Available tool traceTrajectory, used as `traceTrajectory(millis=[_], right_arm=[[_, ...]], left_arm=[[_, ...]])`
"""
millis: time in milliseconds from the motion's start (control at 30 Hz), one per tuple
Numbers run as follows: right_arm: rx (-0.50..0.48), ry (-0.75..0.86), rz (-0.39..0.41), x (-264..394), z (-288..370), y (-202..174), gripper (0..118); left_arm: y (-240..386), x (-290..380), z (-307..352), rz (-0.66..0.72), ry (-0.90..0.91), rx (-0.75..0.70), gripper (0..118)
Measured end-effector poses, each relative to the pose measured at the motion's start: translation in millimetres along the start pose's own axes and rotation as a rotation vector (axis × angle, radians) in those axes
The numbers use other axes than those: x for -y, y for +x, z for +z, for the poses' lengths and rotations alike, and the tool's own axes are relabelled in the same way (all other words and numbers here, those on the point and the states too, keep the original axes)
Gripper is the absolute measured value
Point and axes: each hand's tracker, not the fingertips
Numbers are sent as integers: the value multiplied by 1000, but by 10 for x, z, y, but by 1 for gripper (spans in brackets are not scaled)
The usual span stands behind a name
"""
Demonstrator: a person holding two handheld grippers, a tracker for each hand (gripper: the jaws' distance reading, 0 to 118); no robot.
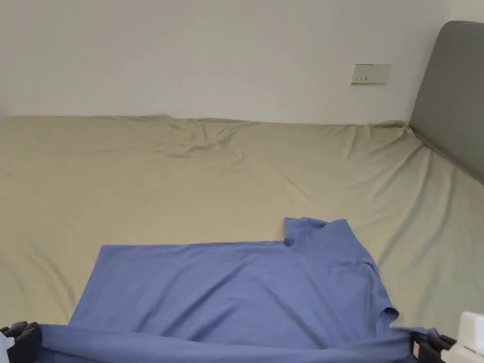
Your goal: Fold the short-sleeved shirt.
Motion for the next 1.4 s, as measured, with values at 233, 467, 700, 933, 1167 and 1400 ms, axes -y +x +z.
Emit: traceTrajectory(millis=[233, 467, 700, 933, 1167, 1400], right_arm=[[-12, -48, -22, -329, -848, -108, 10], [23, -90, 17, -294, -1393, -222, 19], [-73, 35, -175, -211, -912, 74, 100], [-51, 97, -94, 254, 18, 205, 81], [-51, 30, -134, 845, 432, 104, 0], [-77, -24, -188, 1100, 479, -49, 0]], left_arm=[[17, -171, -615, 114, -48, -47, 6], [202, -71, -1048, -54, -158, -122, 6], [-75, 108, -563, 295, -144, 177, 87], [-225, 370, 259, 122, -4, 14, 1], [-369, 825, 520, 108, -134, 10, 0], [-408, 1050, 453, 110, -194, -19, 0]])
